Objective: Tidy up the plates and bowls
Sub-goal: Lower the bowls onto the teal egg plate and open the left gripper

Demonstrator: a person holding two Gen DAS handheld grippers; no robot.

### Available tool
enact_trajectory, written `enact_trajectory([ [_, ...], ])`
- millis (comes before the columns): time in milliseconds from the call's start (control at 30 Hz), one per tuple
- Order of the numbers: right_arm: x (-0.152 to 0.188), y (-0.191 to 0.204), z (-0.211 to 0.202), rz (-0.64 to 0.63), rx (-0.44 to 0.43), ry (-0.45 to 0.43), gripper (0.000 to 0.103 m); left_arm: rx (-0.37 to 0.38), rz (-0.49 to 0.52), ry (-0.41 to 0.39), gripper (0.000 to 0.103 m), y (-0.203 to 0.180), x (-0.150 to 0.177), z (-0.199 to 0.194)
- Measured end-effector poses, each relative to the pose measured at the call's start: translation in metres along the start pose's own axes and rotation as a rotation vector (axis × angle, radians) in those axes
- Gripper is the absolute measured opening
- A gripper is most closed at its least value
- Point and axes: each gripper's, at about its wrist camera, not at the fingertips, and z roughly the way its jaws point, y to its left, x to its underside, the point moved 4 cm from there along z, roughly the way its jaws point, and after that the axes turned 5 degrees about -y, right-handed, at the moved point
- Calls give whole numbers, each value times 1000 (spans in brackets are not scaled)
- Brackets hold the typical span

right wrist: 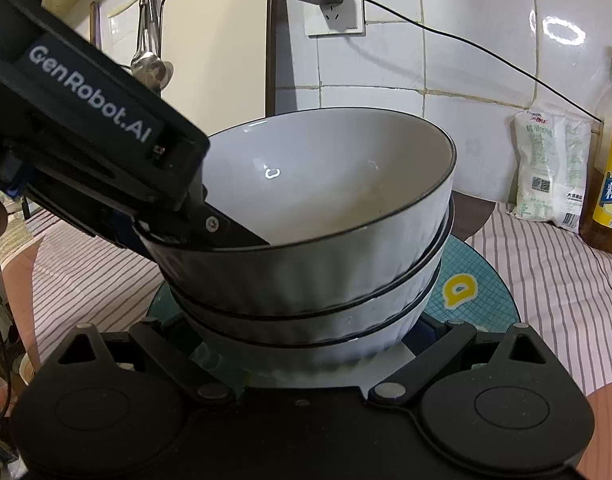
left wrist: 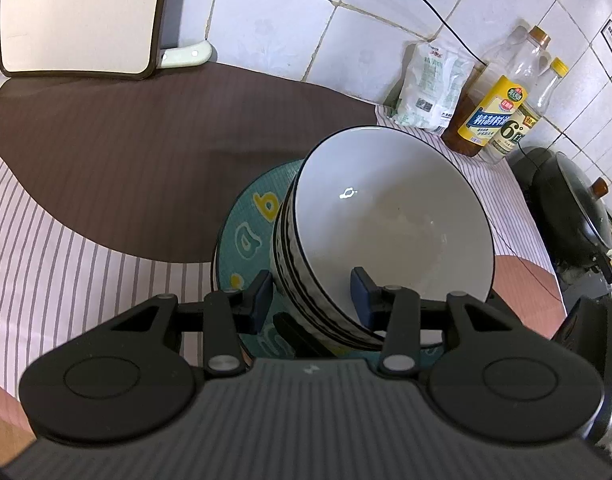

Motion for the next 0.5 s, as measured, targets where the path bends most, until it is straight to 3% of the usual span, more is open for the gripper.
enact_trajectory([
  [267, -5, -1, -10, -4, 45, 82, 99, -15, -26, -36, 42, 0, 3, -3],
  [500, -10, -6, -54, 69, 88, 111, 99, -88, 33, -52, 54, -14, -4, -27],
])
